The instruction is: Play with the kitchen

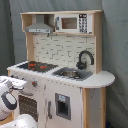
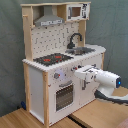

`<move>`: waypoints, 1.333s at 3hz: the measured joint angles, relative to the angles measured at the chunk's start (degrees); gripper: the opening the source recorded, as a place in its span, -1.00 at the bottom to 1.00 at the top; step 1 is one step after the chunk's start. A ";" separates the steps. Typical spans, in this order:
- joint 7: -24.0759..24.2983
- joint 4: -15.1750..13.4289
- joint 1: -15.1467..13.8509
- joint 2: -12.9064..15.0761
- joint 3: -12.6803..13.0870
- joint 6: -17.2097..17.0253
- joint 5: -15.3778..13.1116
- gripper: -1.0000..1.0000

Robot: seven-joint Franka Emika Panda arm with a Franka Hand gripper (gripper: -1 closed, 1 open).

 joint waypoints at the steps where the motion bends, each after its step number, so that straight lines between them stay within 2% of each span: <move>1: 0.32 -0.58 -2.93 0.24 4.28 -0.14 2.48 1.00; 2: -4.56 -0.58 -5.96 0.25 4.70 -0.35 2.45 1.00; 3: -6.67 0.21 -10.07 0.39 5.07 -3.71 2.40 1.00; 4: -6.63 1.89 -10.67 1.01 4.58 -3.80 2.43 1.00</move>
